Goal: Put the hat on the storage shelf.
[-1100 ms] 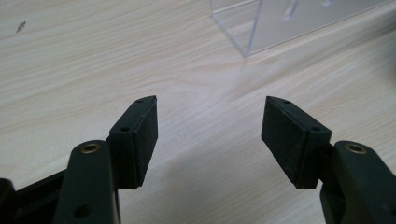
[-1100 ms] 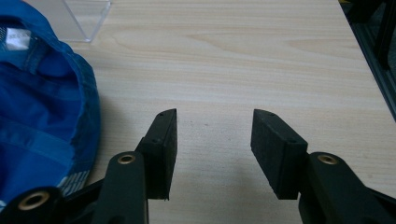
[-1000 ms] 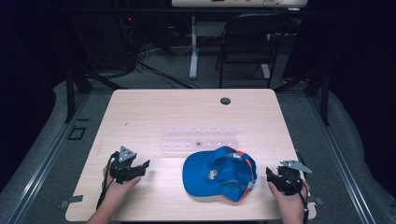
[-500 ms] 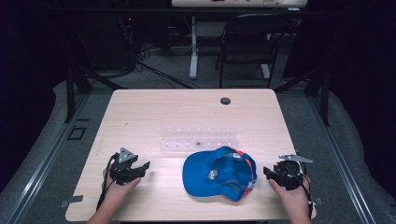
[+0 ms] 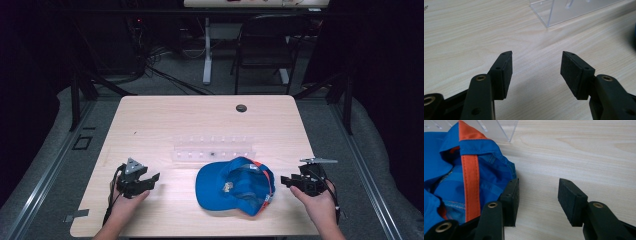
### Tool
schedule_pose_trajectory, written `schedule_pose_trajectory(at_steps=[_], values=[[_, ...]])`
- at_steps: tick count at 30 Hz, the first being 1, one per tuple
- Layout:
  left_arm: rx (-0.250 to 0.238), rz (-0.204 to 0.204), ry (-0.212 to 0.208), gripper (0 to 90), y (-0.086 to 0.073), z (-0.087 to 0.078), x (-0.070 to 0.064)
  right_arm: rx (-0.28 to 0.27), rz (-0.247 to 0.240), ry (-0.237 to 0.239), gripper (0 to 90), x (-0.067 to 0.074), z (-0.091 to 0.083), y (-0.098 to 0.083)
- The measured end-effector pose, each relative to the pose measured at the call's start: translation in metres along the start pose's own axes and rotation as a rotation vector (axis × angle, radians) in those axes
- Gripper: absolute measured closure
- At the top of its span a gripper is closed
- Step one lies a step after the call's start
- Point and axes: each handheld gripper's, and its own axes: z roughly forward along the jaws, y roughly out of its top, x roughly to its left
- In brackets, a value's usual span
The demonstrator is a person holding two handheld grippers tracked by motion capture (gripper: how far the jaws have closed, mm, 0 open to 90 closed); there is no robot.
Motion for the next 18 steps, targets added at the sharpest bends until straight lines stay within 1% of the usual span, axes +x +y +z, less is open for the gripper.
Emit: schedule_pose_trajectory(at_steps=[1, 2, 5, 9, 14, 18], values=[[0.0, 0.001, 0.0, 43.6, 0.0, 0.0, 0.0, 0.012, -0.003, 0.009, 52.5, 0.0, -0.001, 0.002], [0.0, 0.002, 0.001, 43.6, 0.0, 0.0, 0.0, 0.011, -0.001, 0.01, 52.7, 0.0, -0.001, 0.002], [-0.002, 0.001, 0.0, 43.6, 0.0, 0.0, 0.0, 0.035, -0.024, 0.02, 53.4, 0.002, -0.003, 0.007], [0.0, -0.004, -0.008, 43.6, 0.0, 0.0, -0.001, 0.046, -0.042, 0.028, 55.9, 0.007, -0.007, 0.013], [0.003, 0.003, -0.009, 43.6, 0.0, 0.0, -0.002, 0.07, -0.057, 0.072, 56.9, 0.012, -0.011, 0.02], [0.002, -0.002, -0.006, 43.6, 0.0, 0.0, -0.001, 0.09, -0.067, 0.105, 56.9, 0.015, -0.012, 0.025]])
